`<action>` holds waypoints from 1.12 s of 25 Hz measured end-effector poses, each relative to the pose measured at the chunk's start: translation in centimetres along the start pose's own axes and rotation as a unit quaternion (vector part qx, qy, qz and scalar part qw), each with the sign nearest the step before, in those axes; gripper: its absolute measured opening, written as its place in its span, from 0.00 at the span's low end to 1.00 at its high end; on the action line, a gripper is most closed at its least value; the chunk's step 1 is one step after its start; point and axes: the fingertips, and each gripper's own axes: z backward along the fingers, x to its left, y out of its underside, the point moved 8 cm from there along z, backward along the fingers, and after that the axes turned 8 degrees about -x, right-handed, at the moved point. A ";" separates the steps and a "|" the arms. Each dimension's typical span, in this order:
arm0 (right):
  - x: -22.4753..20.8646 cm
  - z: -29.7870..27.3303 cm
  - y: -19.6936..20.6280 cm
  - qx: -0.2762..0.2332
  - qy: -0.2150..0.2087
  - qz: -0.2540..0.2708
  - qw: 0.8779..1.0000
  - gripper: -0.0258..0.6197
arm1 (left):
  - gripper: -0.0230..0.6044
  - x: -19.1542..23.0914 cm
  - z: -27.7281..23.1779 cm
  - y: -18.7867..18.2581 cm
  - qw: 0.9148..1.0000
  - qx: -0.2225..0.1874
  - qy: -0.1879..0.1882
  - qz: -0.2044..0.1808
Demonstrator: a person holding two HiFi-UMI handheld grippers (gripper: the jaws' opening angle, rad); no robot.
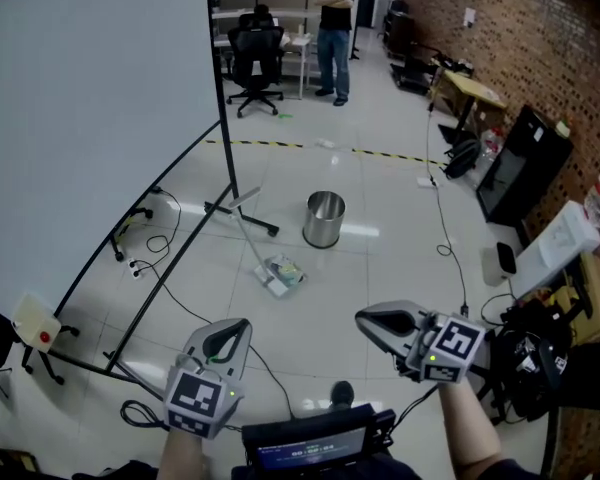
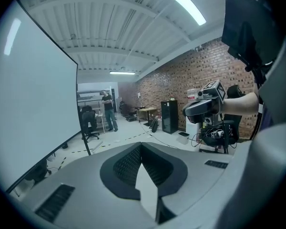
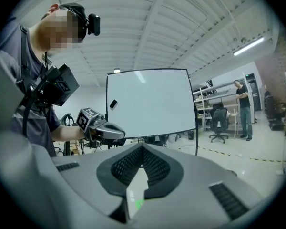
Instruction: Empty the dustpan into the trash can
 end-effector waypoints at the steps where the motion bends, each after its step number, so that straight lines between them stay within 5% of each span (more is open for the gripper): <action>1: -0.9 0.3 0.1 -0.003 -0.001 -0.003 1.000 0.06 | 0.04 -0.1 -0.7 -0.1 1.000 0.003 -0.001 -0.001; 18: -20.3 2.5 0.6 -0.003 -0.088 -0.009 0.996 0.06 | 0.04 -2.5 -18.5 -4.5 0.996 0.032 -0.076 -0.024; 28: -25.5 3.2 0.0 -0.008 -0.130 -0.006 0.992 0.06 | 0.04 -3.9 -23.9 -6.1 0.993 0.055 -0.097 -0.030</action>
